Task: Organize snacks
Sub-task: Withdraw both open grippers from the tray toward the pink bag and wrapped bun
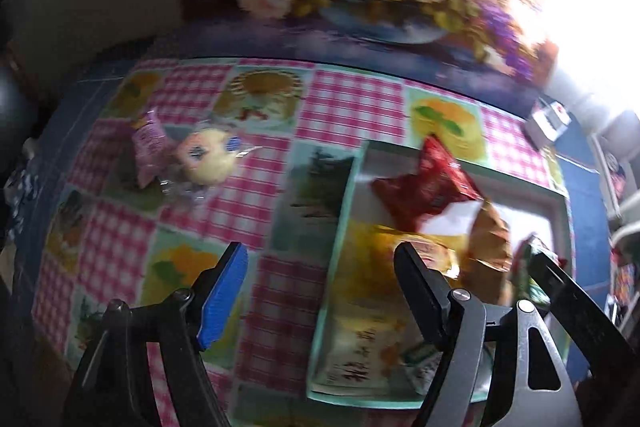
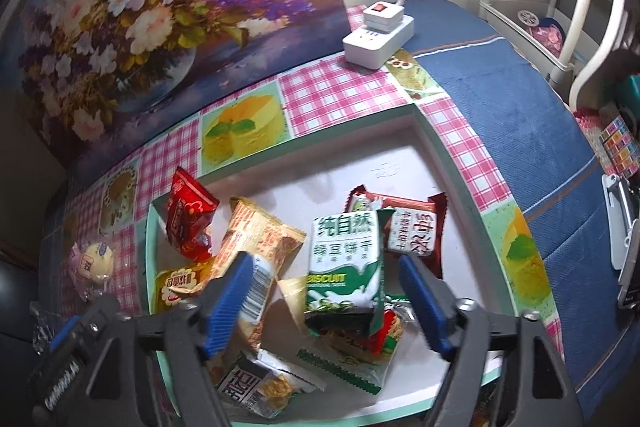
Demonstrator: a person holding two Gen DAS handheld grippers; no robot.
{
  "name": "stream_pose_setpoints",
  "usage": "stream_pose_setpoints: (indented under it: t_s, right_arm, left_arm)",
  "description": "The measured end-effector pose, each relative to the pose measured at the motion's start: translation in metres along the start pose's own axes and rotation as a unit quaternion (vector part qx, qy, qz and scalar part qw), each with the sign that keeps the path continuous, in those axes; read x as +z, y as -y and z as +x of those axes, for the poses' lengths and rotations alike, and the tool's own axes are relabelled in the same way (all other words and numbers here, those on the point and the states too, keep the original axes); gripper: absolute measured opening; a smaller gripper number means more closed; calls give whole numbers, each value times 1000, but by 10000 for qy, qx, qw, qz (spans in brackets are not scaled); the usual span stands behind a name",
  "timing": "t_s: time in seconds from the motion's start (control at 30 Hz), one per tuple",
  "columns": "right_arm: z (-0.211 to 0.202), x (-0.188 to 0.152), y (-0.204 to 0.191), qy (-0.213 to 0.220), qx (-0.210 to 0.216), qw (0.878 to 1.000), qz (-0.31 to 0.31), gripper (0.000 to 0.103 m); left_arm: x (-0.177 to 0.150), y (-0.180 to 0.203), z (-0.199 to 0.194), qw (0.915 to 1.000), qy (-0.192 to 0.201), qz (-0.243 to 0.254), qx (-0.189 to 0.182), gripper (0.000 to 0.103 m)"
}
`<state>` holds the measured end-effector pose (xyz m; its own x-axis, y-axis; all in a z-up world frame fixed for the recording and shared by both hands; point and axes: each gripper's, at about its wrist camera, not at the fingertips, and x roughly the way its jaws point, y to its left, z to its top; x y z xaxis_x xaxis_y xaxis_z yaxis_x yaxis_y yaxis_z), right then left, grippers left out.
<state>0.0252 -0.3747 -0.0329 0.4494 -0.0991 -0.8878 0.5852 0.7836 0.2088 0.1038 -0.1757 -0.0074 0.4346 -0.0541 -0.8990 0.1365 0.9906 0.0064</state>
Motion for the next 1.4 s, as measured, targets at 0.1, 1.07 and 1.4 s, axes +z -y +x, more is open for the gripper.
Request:
stream_pose_setpoints:
  t_s: [0.1, 1.07, 1.4]
  right_arm:
    - [-1, -2, -10, 18, 26, 9999, -143, 83]
    - [-2, -26, -99, 215, 317, 9917, -1225, 103]
    - [4, -41, -142, 122, 410, 9843, -1711, 103]
  left_arm:
    - [1, -12, 2, 9997, 22, -157, 190, 80]
    - [11, -114, 11, 9889, 152, -1109, 979, 100]
    - [7, -170, 15, 9800, 23, -1558, 1235, 100]
